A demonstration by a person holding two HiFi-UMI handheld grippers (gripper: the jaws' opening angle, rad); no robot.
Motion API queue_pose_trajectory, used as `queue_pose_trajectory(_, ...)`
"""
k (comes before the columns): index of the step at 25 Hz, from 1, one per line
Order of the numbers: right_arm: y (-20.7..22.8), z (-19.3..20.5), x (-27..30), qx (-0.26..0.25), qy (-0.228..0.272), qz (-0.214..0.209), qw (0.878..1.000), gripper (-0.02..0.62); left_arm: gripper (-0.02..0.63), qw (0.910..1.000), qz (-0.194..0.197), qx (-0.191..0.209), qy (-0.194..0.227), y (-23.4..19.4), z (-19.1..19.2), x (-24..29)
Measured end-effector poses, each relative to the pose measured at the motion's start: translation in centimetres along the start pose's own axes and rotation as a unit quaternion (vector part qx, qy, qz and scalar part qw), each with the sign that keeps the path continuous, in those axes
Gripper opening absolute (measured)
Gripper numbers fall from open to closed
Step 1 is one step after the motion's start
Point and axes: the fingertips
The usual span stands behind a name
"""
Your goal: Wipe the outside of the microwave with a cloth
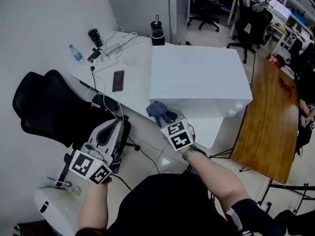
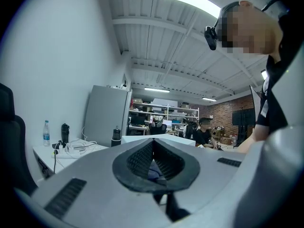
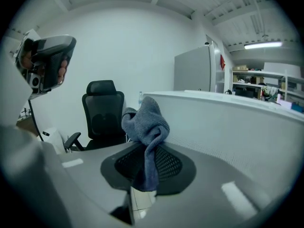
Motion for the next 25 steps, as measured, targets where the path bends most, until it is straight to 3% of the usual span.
queue_pose_trajectory(10, 3.3, 1.6, -2.9, 0.029, -0.009, 0.050, 0.998, 0.061, 0.005, 0.9995, 0.030, -0.011, -0.005, 1.1, 0.8, 1.1)
queue_pose_trajectory(25, 10.5, 4.8, -9.9, 0.058, -0.019, 0.109, 0.992, 0.060, 0.005, 0.9971, 0.073, -0.017, -0.013, 6.6, 1.0, 5.9)
Point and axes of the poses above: the fingertips, and each gripper's own axes: x forward along the fingers, y to its right, z out of its underside, and after that the axes turned 5 degrees about -z, right-handed
